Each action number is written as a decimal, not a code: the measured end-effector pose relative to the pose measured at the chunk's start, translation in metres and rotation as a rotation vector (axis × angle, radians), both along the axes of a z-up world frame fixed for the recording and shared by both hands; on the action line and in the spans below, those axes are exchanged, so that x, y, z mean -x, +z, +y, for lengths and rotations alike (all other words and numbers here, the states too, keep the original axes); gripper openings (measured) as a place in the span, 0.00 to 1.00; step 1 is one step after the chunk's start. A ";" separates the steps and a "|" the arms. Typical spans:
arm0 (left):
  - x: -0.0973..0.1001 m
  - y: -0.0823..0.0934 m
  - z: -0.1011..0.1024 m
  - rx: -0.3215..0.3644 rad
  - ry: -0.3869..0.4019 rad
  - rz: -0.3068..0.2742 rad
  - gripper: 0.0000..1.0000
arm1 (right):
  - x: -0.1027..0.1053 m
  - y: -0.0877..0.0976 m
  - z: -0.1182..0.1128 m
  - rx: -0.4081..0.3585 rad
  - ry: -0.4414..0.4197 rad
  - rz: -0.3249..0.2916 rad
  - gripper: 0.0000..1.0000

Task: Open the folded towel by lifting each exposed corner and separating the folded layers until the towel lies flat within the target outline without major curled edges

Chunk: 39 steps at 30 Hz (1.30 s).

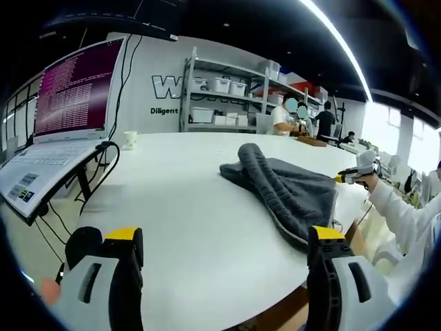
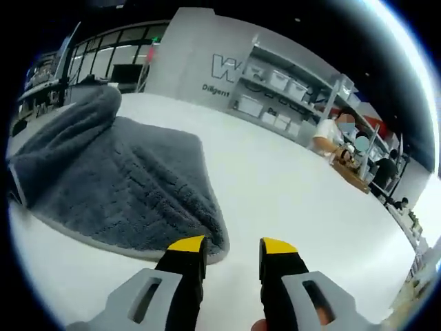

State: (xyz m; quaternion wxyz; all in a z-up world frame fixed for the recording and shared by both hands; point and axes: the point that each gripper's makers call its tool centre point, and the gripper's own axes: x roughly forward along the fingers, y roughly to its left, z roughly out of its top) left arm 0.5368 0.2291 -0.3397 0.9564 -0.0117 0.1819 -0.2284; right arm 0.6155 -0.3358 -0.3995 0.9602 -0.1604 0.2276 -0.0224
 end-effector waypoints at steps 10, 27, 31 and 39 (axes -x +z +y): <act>0.000 -0.006 -0.004 -0.008 0.003 0.019 0.98 | 0.016 0.024 0.050 -0.036 0.129 -0.077 0.51; -0.005 -0.002 -0.063 0.041 -0.095 -0.022 0.98 | 0.037 0.036 0.100 -0.272 0.245 -0.060 0.99; -0.013 0.004 -0.081 0.112 -0.101 -0.043 0.98 | 0.045 0.039 0.096 -0.274 0.257 -0.054 0.99; -0.034 0.011 -0.121 0.176 -0.163 -0.041 0.94 | 0.055 0.049 0.097 -0.292 0.290 -0.063 0.99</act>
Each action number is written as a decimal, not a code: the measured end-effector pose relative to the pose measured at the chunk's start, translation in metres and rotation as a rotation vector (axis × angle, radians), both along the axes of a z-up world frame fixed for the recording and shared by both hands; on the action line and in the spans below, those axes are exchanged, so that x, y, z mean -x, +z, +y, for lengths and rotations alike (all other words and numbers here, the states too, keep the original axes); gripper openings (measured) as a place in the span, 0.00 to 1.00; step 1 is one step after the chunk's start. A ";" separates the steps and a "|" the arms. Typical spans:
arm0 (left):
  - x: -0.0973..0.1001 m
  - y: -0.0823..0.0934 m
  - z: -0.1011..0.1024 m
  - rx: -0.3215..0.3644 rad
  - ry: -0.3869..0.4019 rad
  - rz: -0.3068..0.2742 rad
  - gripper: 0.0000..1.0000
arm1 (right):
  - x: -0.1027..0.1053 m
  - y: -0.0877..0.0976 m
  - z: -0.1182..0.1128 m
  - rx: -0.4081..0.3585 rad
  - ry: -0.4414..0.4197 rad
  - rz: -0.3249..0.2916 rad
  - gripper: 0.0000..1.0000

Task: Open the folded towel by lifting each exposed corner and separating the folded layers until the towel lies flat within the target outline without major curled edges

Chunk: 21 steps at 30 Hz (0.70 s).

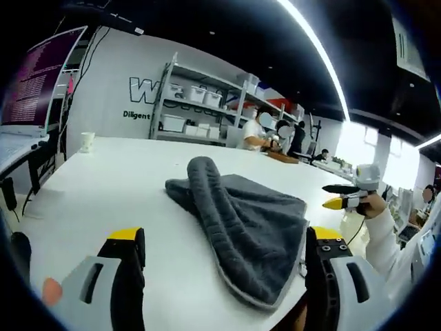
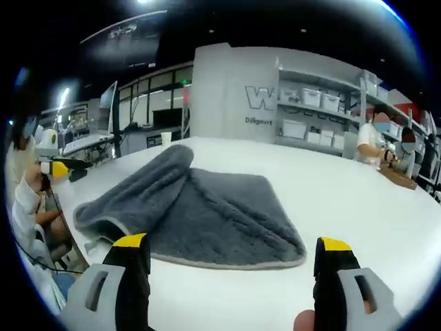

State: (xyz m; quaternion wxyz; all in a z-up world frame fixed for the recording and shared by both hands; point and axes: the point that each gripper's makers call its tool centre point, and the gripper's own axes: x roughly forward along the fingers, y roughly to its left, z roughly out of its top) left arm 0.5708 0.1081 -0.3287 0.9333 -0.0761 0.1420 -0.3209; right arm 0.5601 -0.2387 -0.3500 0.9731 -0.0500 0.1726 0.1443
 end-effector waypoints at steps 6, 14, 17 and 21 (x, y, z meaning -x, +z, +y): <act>-0.035 -0.003 -0.022 0.063 0.009 0.008 0.90 | 0.007 0.010 0.002 -0.013 0.010 -0.018 0.99; -0.071 -0.012 -0.050 0.113 0.005 0.041 0.76 | 0.015 0.031 0.001 -0.026 0.011 -0.074 0.99; -0.088 -0.022 -0.047 0.099 0.046 0.065 0.76 | 0.017 0.035 0.000 -0.037 0.015 -0.082 0.99; -0.105 -0.040 -0.043 0.080 0.094 0.102 0.74 | 0.020 0.040 -0.003 -0.046 0.012 -0.096 0.99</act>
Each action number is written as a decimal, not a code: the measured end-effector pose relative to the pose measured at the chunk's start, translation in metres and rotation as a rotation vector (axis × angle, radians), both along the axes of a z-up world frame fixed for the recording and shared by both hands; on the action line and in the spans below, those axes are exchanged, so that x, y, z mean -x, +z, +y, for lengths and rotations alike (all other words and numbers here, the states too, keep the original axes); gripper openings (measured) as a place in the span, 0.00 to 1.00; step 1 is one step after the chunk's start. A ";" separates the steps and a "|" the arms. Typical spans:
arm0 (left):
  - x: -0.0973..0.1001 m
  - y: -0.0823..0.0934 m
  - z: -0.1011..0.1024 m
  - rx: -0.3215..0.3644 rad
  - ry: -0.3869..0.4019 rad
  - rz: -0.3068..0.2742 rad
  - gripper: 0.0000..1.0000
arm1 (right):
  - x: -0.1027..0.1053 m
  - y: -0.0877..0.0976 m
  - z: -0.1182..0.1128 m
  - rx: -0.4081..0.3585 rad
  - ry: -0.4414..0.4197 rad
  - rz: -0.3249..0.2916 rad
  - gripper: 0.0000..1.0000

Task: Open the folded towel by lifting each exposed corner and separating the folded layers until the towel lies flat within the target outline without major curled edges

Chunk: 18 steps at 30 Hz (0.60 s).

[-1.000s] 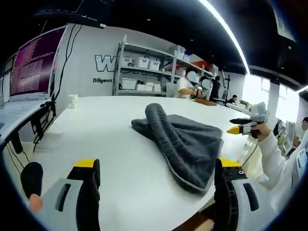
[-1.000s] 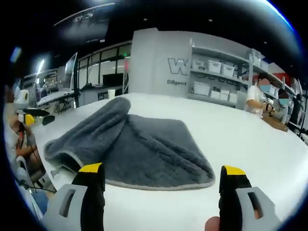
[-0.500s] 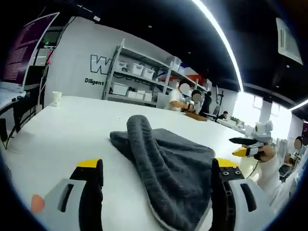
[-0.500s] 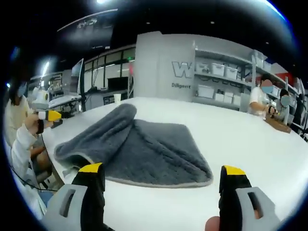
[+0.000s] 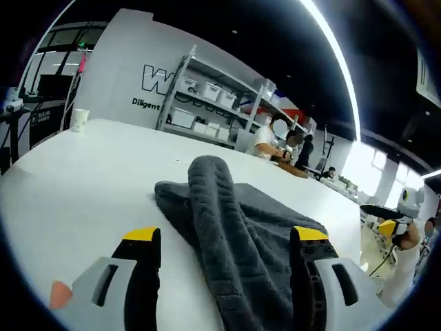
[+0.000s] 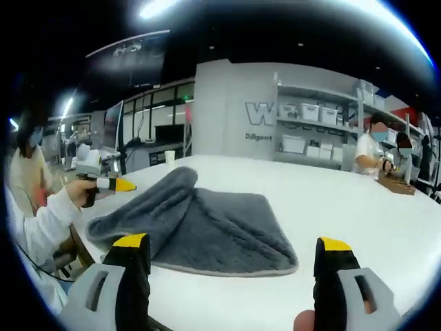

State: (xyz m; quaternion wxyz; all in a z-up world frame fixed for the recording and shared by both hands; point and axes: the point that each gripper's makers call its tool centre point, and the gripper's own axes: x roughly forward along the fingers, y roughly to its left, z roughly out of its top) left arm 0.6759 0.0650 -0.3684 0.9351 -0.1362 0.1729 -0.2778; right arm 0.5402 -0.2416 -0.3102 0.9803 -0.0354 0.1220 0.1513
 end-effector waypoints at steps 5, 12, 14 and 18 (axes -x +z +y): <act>-0.006 -0.015 -0.005 0.003 -0.004 0.049 0.59 | 0.002 0.004 -0.004 -0.019 0.000 -0.010 0.99; -0.005 -0.012 -0.021 0.035 -0.027 0.061 0.30 | 0.003 0.006 -0.009 -0.029 -0.008 -0.017 0.98; -0.006 -0.011 -0.023 0.030 -0.021 0.066 0.23 | 0.003 0.007 -0.009 -0.034 -0.009 -0.019 0.98; 0.003 -0.003 -0.039 -0.020 -0.077 0.033 0.08 | 0.003 0.007 -0.009 -0.039 -0.008 -0.019 0.98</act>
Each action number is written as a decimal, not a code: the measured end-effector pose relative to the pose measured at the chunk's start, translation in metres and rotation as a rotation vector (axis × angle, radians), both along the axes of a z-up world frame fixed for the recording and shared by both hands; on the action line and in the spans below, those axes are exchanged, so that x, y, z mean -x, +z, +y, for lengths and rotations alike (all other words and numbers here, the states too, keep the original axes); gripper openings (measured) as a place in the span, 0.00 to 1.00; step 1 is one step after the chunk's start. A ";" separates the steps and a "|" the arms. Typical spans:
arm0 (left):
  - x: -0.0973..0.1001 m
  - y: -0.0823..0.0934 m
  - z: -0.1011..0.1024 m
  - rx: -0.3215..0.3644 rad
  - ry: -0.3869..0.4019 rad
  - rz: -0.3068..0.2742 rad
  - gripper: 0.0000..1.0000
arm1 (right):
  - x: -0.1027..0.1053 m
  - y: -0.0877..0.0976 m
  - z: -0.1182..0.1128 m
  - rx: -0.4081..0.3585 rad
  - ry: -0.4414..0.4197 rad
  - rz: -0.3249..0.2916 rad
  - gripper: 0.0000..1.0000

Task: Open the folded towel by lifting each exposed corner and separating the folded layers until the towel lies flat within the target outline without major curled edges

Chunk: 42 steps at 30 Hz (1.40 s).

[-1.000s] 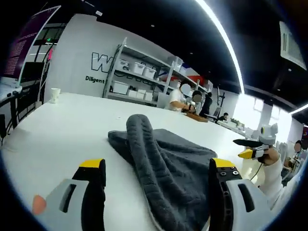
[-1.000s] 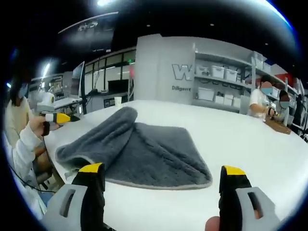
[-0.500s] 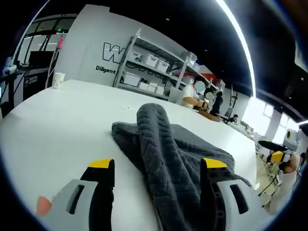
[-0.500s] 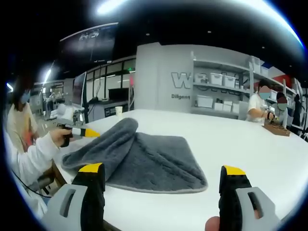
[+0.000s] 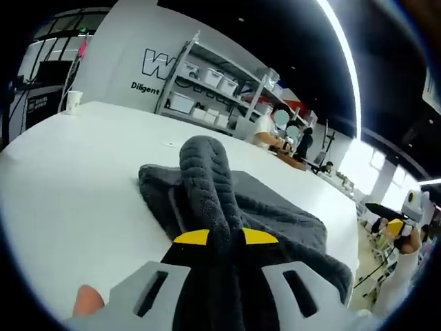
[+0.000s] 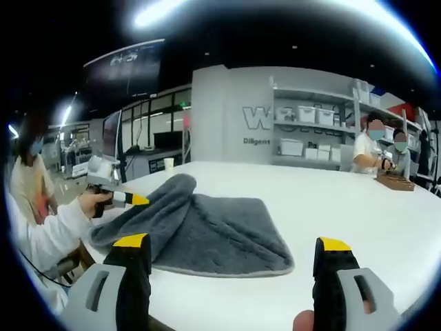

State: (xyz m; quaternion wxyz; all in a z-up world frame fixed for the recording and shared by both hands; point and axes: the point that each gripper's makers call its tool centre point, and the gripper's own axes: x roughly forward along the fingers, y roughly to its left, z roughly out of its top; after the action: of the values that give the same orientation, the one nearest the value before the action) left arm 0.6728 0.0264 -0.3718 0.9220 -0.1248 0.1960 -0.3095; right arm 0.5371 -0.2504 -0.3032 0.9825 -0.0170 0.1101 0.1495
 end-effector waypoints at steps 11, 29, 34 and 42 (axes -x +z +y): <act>0.026 0.021 -0.050 -0.324 -0.111 -0.222 0.05 | -0.001 -0.002 0.001 0.005 0.000 0.005 0.97; 0.075 -0.023 -0.132 -1.188 -0.369 -0.665 0.04 | 0.001 -0.008 0.000 0.011 0.004 0.026 0.98; 0.076 -0.031 -0.133 -1.229 -0.395 -0.666 0.04 | 0.001 -0.008 0.000 0.009 0.004 0.029 0.98; 0.074 -0.012 -0.125 -1.063 -0.346 -0.614 0.07 | -0.001 -0.010 0.002 0.006 0.014 0.038 0.98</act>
State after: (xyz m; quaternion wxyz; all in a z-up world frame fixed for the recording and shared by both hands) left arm 0.5984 -0.0989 -0.3838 0.8090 0.4776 0.0670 -0.3361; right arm 0.5378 -0.2488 -0.3133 0.9791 -0.0177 0.1288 0.1562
